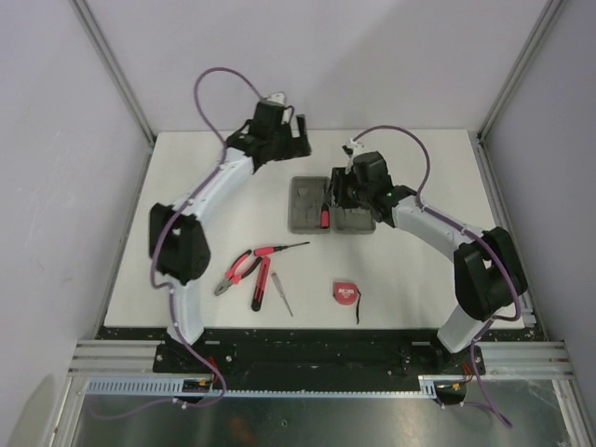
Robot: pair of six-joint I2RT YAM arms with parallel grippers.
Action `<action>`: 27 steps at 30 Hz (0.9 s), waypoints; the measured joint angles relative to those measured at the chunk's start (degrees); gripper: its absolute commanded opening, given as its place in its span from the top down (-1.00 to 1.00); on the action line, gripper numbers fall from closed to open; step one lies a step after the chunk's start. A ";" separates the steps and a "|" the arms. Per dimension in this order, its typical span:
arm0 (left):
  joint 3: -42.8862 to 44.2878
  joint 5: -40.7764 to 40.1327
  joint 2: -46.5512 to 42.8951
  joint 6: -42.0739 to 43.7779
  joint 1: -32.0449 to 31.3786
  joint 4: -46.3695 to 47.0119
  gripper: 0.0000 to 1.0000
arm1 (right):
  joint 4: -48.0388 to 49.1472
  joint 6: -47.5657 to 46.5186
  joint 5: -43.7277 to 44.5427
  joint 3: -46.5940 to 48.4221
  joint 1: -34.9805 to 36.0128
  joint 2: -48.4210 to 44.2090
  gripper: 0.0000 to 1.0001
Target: Pack the tool kit
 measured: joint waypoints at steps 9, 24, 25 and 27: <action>-27.41 -3.15 -16.68 0.70 9.35 0.02 -0.74 | -3.48 -8.68 -4.31 0.00 8.41 2.32 -0.19; -51.45 5.07 -27.78 18.14 0.15 6.97 -0.98 | -5.99 -1.66 -1.77 -1.03 4.02 5.38 -0.15; -51.63 4.63 -27.69 18.75 -0.46 7.34 -0.98 | -6.10 -1.14 -1.64 -1.44 2.93 5.38 -0.14; -51.67 3.37 -27.56 18.95 -1.33 7.67 -0.98 | -6.54 -0.74 -1.40 -2.08 0.96 5.38 -0.12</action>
